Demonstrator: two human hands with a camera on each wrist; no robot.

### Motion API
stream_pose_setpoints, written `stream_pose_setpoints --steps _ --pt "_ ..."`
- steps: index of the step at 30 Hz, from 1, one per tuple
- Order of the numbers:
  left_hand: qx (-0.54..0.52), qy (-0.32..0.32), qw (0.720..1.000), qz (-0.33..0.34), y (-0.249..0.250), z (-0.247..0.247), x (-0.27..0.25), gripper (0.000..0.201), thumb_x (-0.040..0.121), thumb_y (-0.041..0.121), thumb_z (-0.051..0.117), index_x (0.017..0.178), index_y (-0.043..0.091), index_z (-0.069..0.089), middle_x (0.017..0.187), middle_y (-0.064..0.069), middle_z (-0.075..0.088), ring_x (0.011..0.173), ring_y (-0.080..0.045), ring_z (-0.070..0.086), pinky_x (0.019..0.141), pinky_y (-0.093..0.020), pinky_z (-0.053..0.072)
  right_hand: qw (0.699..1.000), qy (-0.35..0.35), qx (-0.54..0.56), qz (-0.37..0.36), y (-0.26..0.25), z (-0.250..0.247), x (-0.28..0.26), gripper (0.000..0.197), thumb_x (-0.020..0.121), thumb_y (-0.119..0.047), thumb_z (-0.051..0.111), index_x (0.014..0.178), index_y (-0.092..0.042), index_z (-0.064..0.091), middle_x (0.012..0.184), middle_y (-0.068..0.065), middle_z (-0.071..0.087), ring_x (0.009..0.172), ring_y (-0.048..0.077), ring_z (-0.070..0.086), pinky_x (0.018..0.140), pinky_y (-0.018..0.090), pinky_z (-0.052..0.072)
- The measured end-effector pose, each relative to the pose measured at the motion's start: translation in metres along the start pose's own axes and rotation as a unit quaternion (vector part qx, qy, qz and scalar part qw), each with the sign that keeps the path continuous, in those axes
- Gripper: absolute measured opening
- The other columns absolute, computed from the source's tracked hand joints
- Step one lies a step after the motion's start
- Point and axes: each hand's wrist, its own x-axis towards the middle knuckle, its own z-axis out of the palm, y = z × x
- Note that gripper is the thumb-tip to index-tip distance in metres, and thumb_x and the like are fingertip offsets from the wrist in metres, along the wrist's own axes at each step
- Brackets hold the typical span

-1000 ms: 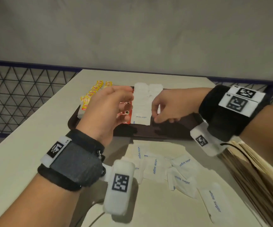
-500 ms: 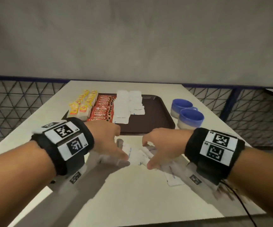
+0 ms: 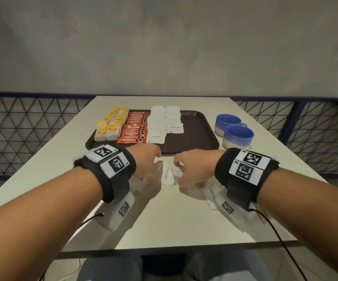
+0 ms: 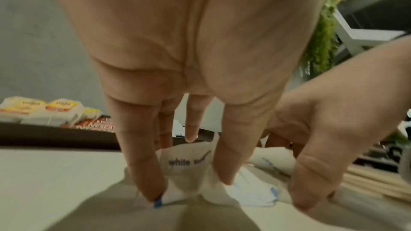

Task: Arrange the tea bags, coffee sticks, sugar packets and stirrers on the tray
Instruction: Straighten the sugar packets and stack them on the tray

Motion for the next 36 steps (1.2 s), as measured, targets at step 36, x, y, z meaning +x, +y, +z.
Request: stream_pose_setpoints --steps 36 --pt "-0.115 0.051 0.989 0.082 0.026 0.005 0.006 0.081 0.073 0.022 0.09 0.141 0.024 0.047 0.118 0.004 0.057 0.1 -0.014 0.054 0.06 -0.013 0.041 0.991 0.067 0.094 -0.071 0.005 0.008 -0.007 0.044 0.079 -0.022 0.084 0.113 -0.014 0.058 0.096 0.002 0.063 0.079 0.016 0.065 0.06 0.028 0.057"
